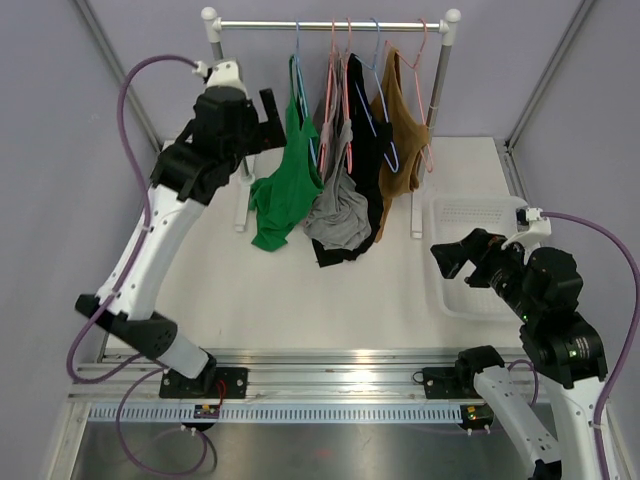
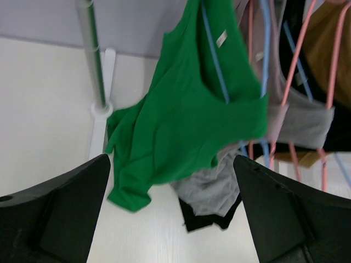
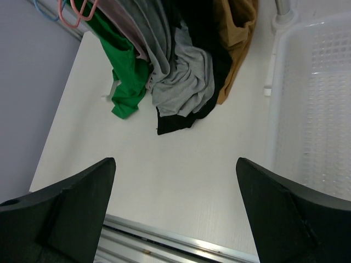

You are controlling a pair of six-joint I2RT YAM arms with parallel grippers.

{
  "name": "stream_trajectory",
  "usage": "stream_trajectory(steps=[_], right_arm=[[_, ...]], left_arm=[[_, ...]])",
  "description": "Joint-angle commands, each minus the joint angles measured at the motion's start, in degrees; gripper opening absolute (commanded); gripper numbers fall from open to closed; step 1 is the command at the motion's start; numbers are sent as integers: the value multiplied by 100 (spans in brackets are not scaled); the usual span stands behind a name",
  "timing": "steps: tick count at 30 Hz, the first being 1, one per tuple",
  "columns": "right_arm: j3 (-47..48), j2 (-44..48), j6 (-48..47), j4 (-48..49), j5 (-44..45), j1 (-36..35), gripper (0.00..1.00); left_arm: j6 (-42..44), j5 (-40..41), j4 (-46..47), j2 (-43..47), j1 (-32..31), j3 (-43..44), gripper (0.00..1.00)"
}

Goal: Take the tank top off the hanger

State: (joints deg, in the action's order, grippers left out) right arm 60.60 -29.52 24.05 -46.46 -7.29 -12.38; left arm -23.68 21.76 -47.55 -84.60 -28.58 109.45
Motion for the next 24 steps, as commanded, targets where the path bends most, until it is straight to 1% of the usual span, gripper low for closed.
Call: stream_trajectory(steps=[1, 2, 5, 12, 14, 17, 20, 21, 22, 24], right_arm=[[-136, -107, 82, 330, -562, -27, 99], [-180, -89, 91, 339, -667, -27, 100], [-241, -72, 91, 365, -730, -36, 99], [-312, -28, 47, 304, -870, -28, 99], [-355, -19, 64, 313, -967, -36, 100], [-408, -28, 91, 286, -1064, -27, 99], [-426, -10, 82, 269, -1064, -36, 99], [-426, -19, 65, 277, -1081, -36, 100], [-426, -19, 47, 269, -1108, -28, 100], [-426, -45, 21, 234, -1152, -45, 99]], left_arm=[[372, 373, 246, -749, -43, 1329, 99], [443, 382, 272, -1143, -43, 1534, 99], [636, 286, 527, -1663, -43, 2044, 99], [909, -128, 1677, -2279, -43, 2072, 99], [900, -111, 1775, -2403, -43, 2107, 98], [865, -40, 1889, -2518, -43, 2063, 95], [857, 91, 1881, -2772, -43, 2290, 81], [883, 100, 1759, -2834, -43, 2387, 78], [883, 109, 1714, -2878, -51, 2466, 78], [892, 74, 1783, -2747, -78, 2293, 82]])
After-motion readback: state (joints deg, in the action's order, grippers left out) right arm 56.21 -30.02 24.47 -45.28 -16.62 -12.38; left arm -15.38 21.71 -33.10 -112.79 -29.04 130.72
